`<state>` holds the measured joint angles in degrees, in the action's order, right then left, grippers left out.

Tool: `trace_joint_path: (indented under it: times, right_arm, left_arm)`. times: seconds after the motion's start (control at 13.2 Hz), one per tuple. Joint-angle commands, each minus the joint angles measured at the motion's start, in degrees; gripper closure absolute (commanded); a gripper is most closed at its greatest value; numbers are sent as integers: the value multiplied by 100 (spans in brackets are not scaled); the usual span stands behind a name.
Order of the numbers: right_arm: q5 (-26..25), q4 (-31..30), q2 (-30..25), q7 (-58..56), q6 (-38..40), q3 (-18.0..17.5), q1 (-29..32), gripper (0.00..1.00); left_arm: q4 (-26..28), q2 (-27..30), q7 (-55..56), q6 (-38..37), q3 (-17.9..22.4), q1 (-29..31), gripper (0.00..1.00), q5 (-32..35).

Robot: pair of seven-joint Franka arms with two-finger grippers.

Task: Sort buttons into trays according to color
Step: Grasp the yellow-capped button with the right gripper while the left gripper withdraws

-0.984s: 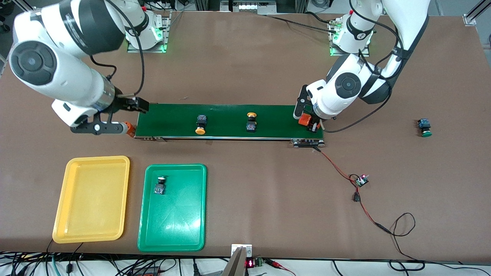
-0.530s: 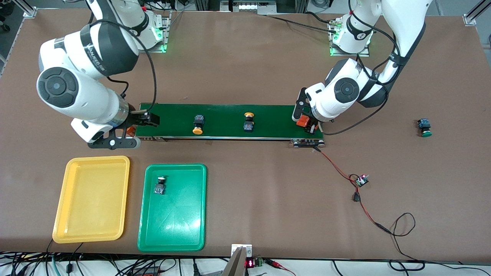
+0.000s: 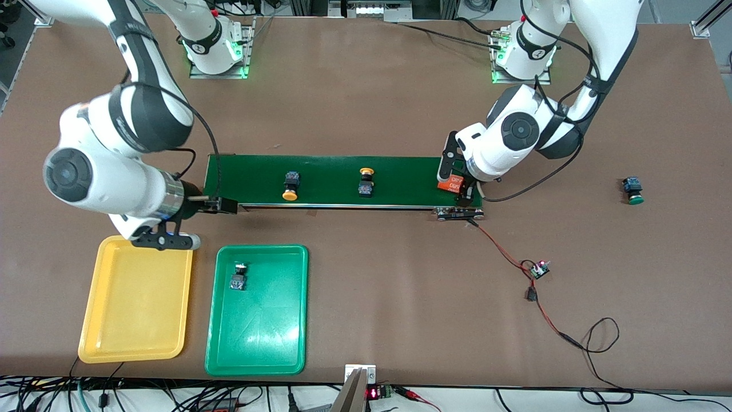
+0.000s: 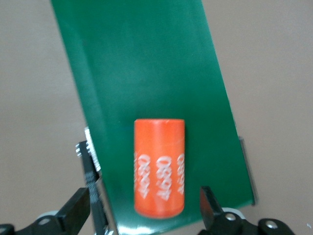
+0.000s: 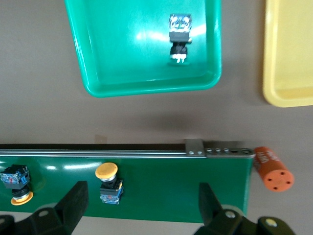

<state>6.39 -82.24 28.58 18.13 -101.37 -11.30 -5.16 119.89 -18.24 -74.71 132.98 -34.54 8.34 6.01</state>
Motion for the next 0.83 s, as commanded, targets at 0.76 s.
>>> trace_joint_path:
  times: [0.76]
  right_arm:
    - [222, -957, -237, 360, -408, 189, -565, 0]
  left_arm:
    - [-335, -188, -105, -563, 71, 3866, 0, -30]
